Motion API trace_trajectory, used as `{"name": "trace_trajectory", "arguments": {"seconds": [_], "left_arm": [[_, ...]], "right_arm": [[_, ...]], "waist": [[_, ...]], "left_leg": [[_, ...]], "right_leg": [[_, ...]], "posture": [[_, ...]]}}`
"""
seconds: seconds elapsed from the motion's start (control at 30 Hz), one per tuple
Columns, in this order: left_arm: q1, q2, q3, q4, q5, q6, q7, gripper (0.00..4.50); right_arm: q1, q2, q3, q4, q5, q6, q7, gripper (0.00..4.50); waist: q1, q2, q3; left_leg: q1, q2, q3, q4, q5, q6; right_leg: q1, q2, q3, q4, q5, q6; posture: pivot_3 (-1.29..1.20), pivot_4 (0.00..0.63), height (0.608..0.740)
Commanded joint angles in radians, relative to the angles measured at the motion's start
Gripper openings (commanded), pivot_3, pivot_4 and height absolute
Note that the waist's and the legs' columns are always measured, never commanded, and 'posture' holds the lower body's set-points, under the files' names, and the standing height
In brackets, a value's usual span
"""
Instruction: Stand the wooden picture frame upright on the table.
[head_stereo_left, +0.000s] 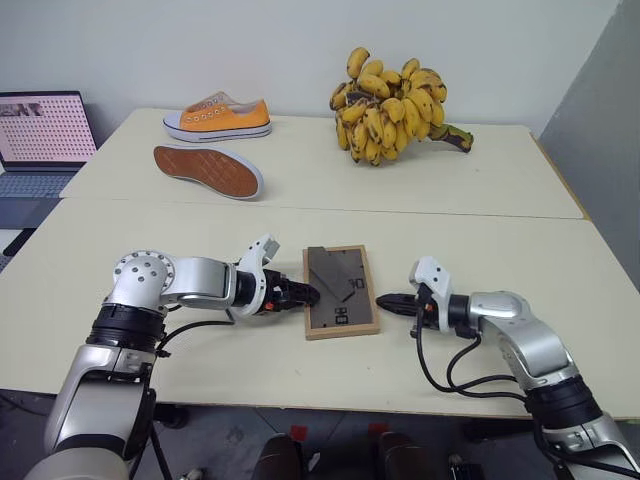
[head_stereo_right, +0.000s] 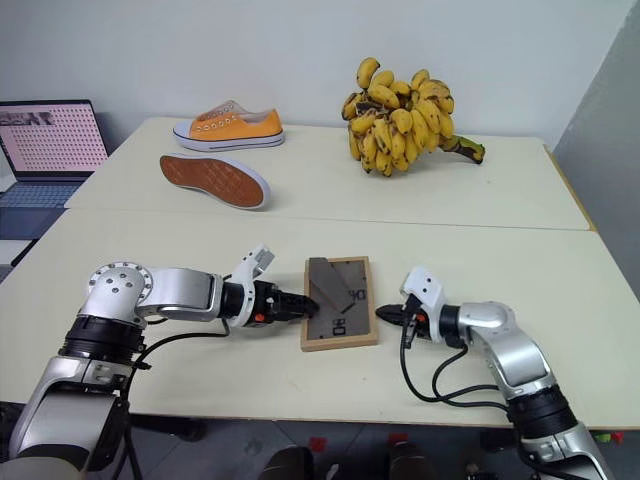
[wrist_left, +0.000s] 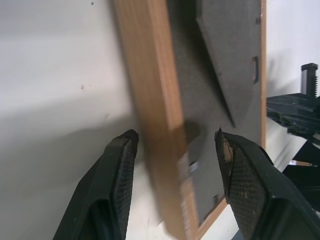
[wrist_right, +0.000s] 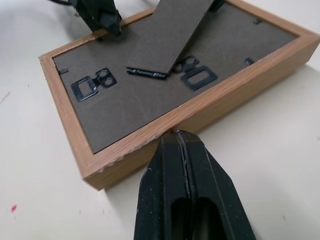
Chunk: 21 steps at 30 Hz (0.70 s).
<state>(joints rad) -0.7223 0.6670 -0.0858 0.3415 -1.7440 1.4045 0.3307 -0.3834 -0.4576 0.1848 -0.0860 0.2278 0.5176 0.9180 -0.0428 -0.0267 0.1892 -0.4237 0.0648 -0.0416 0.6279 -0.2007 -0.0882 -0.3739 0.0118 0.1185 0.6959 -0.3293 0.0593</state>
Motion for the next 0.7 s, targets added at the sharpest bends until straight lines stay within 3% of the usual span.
{"name": "trace_trajectory", "arguments": {"seconds": [0.03,0.53,0.7], "left_arm": [[0.002,-0.037,0.021,0.002,0.029,0.022,-0.013,2.64],[-0.008,-0.112,0.124,-0.001,0.099,0.079,-0.035,2.64],[-0.011,-0.132,0.164,-0.008,0.103,0.082,-0.040,1.84]], "right_arm": [[-0.033,0.034,0.000,-0.064,0.034,0.026,-0.026,0.00],[-0.022,0.066,0.012,-0.070,0.029,0.034,-0.060,0.00],[-0.013,0.057,0.011,-0.071,0.027,0.028,-0.059,0.00]], "waist": [[0.001,0.000,0.000],[0.002,0.000,0.000],[0.002,0.000,0.000]], "left_leg": [[0.000,0.000,0.000,0.000,0.000,0.000],[0.000,0.000,-0.001,0.000,0.001,-0.001],[-0.001,0.000,-0.001,0.000,0.001,-0.001]], "right_leg": [[0.000,0.000,0.000,0.000,0.000,0.000],[0.000,0.000,-0.001,0.000,0.000,0.001],[0.000,0.000,-0.001,0.000,0.000,0.001]], "posture": [[0.00,0.150,0.740],[0.00,0.150,0.740],[0.00,0.150,0.740]]}}
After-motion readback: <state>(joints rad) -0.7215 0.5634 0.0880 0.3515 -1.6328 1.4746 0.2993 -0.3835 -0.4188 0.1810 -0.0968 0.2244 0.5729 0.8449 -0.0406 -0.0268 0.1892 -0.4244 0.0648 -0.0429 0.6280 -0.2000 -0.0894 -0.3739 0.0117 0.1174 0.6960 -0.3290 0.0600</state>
